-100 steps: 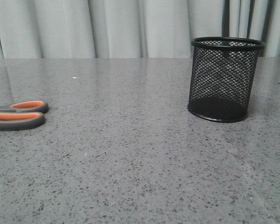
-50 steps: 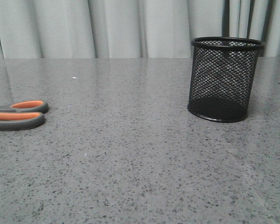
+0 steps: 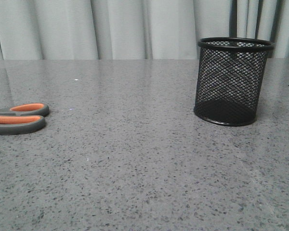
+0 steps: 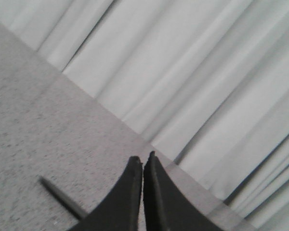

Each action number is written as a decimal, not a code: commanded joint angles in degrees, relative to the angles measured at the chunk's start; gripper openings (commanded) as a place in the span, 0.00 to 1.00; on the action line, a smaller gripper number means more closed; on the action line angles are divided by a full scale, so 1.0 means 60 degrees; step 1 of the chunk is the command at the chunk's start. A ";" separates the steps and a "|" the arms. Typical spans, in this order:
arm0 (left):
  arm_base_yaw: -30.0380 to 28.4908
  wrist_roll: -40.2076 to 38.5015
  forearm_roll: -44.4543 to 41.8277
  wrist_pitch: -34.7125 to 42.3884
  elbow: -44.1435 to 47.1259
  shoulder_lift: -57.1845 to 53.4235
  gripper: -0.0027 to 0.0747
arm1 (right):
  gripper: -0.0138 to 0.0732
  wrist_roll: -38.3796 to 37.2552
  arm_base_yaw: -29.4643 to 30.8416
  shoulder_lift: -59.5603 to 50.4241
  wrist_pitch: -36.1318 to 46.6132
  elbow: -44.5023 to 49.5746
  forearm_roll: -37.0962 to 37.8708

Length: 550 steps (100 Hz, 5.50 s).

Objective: Put scissors into bucket

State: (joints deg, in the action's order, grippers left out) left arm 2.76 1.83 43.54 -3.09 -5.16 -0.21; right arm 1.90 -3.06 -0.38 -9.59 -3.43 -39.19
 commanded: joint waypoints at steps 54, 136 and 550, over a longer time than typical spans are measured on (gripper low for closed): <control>-0.0036 0.1338 -0.3780 -0.7771 -0.6995 0.4664 0.01 | 0.11 0.0047 0.0001 0.5663 -0.5519 -0.6375 0.2784; -0.0036 0.3673 -0.2318 -0.9823 -0.7917 0.7300 0.52 | 0.61 0.0740 0.0001 0.6185 -0.5599 -0.6928 0.2290; 0.8876 0.7805 -0.7751 -0.9585 -1.5330 1.2836 0.01 | 0.61 0.5413 0.0001 0.7208 -0.6792 -0.8060 -0.5653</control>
State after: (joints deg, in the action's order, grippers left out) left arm 52.56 50.94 -0.74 -66.34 -95.42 77.19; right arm 33.47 -3.06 42.48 -51.17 -49.88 -69.13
